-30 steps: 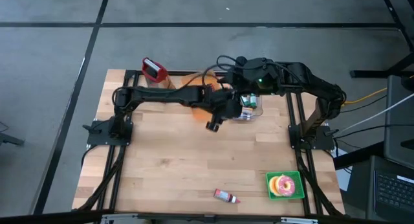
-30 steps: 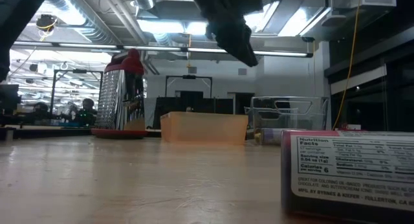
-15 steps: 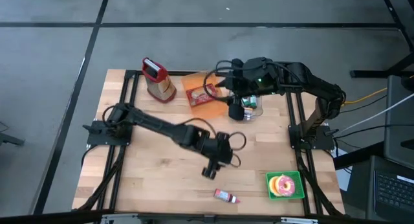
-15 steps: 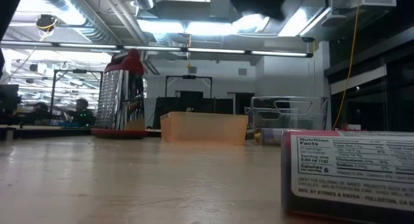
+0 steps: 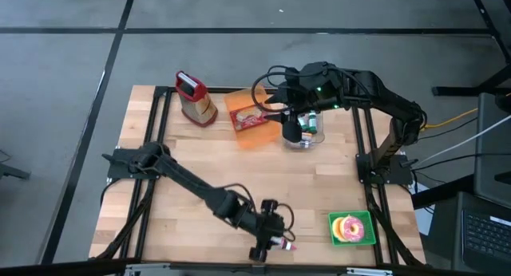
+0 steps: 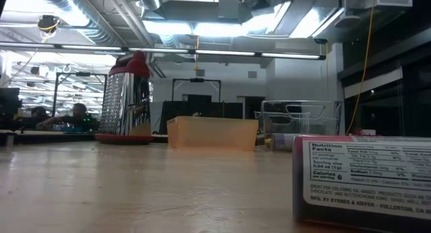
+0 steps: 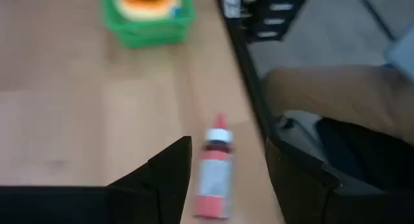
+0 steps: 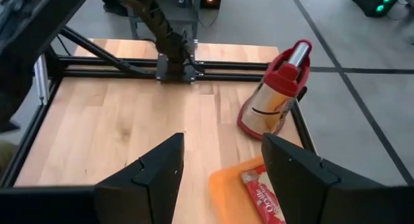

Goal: Pick & Place Food Item
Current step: Put the pink food coloring into the transparent bin

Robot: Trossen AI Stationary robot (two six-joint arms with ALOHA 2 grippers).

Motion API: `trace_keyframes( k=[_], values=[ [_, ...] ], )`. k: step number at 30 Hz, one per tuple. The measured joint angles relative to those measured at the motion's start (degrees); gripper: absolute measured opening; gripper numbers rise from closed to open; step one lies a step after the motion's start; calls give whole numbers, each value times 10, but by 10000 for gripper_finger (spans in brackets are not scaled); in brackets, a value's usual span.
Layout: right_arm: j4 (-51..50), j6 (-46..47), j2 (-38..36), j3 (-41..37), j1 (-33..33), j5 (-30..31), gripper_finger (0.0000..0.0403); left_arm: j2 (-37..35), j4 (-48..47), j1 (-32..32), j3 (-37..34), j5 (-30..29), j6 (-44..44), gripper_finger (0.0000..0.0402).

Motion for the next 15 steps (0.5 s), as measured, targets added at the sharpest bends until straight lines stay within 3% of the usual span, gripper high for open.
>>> trace_keyframes(
  k=[7, 15],
  values=[
    [-1, 5, 0, 0, -14, -5, 211, 61, -3, -22, -1, 20, -25, 191],
    [1, 10, 0, 0, -18, -20, 210, 96, -1, -23, 0, -20, -22, 193]
  ],
)
